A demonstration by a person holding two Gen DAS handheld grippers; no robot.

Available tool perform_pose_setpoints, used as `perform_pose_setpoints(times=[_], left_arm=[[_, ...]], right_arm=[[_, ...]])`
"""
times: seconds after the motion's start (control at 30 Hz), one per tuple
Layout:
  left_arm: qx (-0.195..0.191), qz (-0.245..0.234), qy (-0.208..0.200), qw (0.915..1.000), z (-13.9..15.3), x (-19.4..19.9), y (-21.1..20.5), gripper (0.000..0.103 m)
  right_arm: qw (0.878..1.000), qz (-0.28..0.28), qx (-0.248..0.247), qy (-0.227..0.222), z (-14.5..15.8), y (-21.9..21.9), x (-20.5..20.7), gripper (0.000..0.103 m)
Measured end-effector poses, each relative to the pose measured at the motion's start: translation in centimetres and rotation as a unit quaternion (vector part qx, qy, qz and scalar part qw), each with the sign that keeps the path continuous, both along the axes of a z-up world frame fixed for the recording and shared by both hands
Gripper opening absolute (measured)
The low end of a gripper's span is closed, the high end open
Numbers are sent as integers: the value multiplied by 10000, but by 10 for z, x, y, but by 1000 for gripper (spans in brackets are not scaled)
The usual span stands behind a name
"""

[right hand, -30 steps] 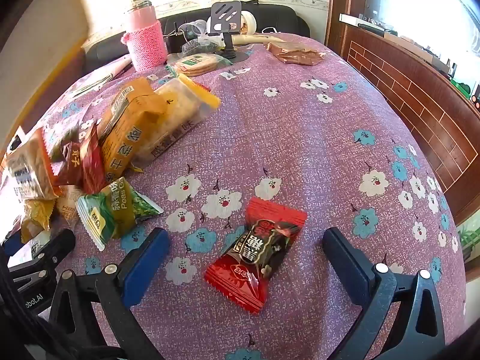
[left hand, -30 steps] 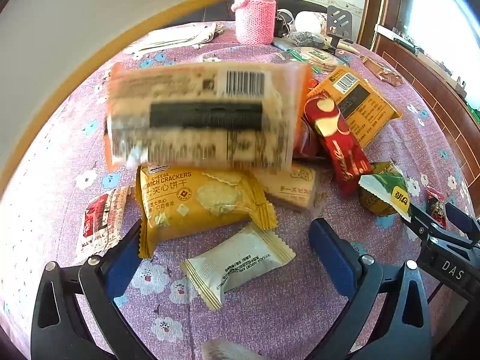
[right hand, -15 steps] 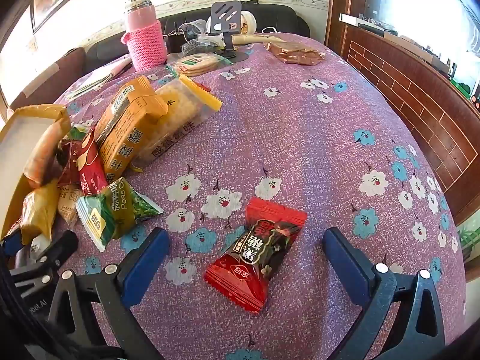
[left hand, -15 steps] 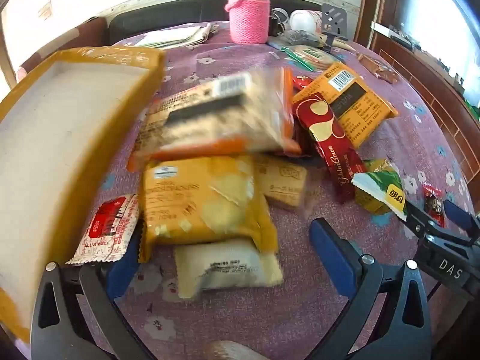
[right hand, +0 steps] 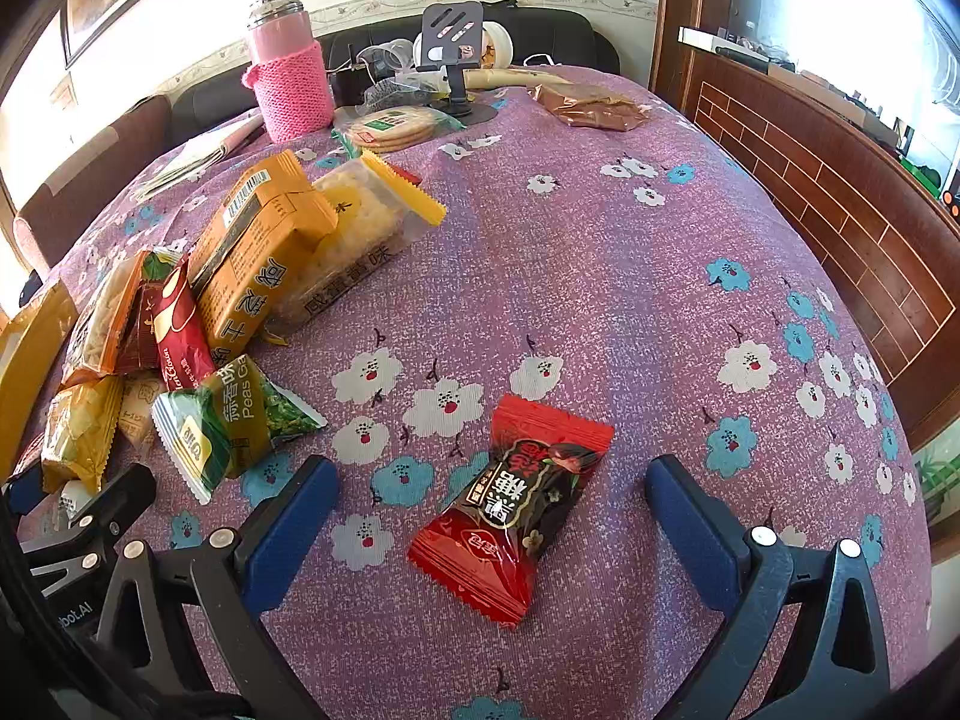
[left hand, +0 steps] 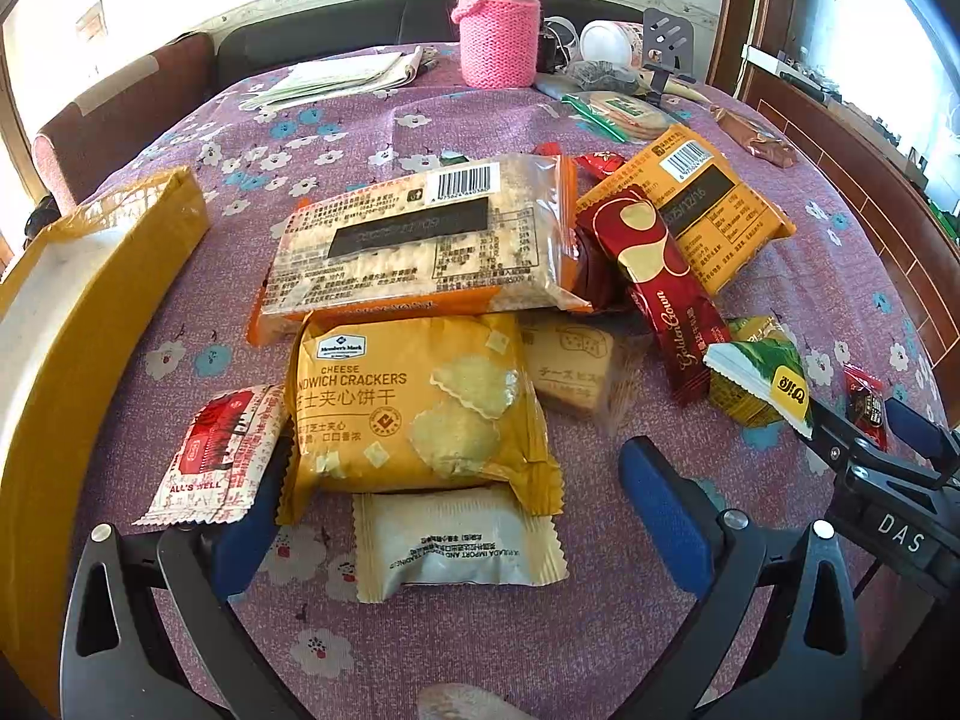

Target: Organize snacks

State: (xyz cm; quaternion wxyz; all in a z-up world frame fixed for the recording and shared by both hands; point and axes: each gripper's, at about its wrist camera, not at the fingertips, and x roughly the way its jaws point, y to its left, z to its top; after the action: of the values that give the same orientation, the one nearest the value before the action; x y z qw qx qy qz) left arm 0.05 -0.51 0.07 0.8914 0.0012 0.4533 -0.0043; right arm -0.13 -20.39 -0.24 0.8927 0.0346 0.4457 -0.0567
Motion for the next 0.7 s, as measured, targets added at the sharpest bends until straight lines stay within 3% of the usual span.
perform_pose_setpoints(times=[0.7], left_arm=[[3,1,2,10000,-1,-1,0,103]], right_arm=[[10000,0,-1,2,-1,0,0,103]])
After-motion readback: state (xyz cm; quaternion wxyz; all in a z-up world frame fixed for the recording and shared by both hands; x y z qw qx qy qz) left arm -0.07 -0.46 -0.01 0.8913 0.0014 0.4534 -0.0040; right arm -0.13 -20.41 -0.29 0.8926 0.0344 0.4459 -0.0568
